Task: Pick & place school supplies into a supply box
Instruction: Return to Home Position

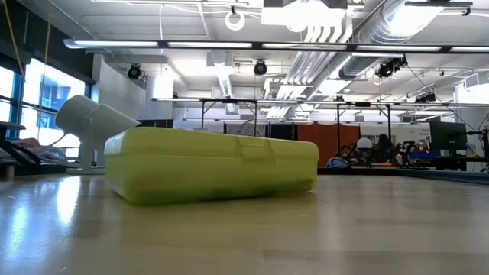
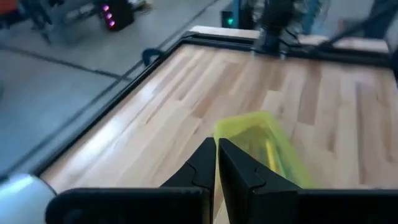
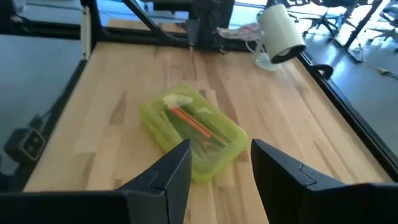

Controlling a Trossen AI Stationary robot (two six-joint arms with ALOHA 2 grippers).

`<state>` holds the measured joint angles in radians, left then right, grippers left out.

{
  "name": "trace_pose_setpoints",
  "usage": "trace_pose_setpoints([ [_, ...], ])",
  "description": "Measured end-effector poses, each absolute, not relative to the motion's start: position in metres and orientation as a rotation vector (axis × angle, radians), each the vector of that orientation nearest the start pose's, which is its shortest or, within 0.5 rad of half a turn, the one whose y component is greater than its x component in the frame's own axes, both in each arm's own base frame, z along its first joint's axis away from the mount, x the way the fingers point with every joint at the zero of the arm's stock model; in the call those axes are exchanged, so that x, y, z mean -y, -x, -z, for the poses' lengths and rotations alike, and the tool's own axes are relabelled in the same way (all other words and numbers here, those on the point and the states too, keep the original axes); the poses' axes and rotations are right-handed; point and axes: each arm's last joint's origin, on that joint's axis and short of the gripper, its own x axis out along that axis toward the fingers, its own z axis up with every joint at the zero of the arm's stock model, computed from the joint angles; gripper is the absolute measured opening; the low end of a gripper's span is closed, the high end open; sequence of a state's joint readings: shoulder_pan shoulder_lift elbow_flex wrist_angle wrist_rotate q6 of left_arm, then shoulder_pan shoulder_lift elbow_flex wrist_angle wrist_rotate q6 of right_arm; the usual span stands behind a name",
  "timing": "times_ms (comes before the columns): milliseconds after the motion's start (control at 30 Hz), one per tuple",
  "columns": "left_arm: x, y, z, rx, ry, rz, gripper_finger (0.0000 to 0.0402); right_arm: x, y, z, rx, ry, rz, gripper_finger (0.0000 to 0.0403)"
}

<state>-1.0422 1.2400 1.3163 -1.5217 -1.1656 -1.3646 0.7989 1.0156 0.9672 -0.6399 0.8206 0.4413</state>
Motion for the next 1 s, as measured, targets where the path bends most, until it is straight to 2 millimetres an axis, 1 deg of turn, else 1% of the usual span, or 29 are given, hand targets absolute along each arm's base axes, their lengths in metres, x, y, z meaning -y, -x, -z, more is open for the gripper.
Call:
trace_pose_setpoints([
  [100, 0.136, -0.105, -0.335, -0.367, 0.095, -0.457, 0.0056, -0.122, -0.148, -0.325, -0.433, 0.073, 0.118, 0.0152],
  [200, 0.126, -0.097, -0.311, -0.334, 0.151, -0.459, 0.0055, -0.116, -0.143, -0.331, -0.408, 0.054, 0.11, 0.0153],
  [300, 0.112, -0.085, -0.289, -0.295, 0.21, -0.442, 0.0056, -0.11, -0.136, -0.34, -0.379, 0.043, 0.065, 0.0151],
  [400, 0.103, -0.074, -0.268, -0.229, 0.265, -0.394, 0.0055, -0.102, -0.127, -0.35, -0.334, 0.034, 0.013, 0.015],
  [567, 0.091, -0.065, -0.234, -0.12, 0.299, -0.35, 0.0056, -0.092, -0.12, -0.364, -0.253, 0.056, -0.074, 0.0154],
  [700, 0.083, -0.06, -0.216, -0.041, 0.312, -0.329, 0.0056, -0.088, -0.119, -0.371, -0.211, 0.03, -0.156, 0.0152],
  [767, 0.08, -0.058, -0.21, -0.018, 0.309, -0.325, 0.0056, -0.089, -0.123, -0.368, -0.175, 0.03, -0.185, 0.015],
  [867, 0.073, -0.056, -0.201, 0.008, 0.313, -0.328, 0.0056, -0.09, -0.127, -0.352, -0.118, 0.044, -0.235, 0.015],
  [1000, 0.064, -0.053, -0.191, 0.032, 0.335, -0.328, 0.0056, -0.081, -0.121, -0.331, -0.024, -0.007, -0.281, 0.0154],
])
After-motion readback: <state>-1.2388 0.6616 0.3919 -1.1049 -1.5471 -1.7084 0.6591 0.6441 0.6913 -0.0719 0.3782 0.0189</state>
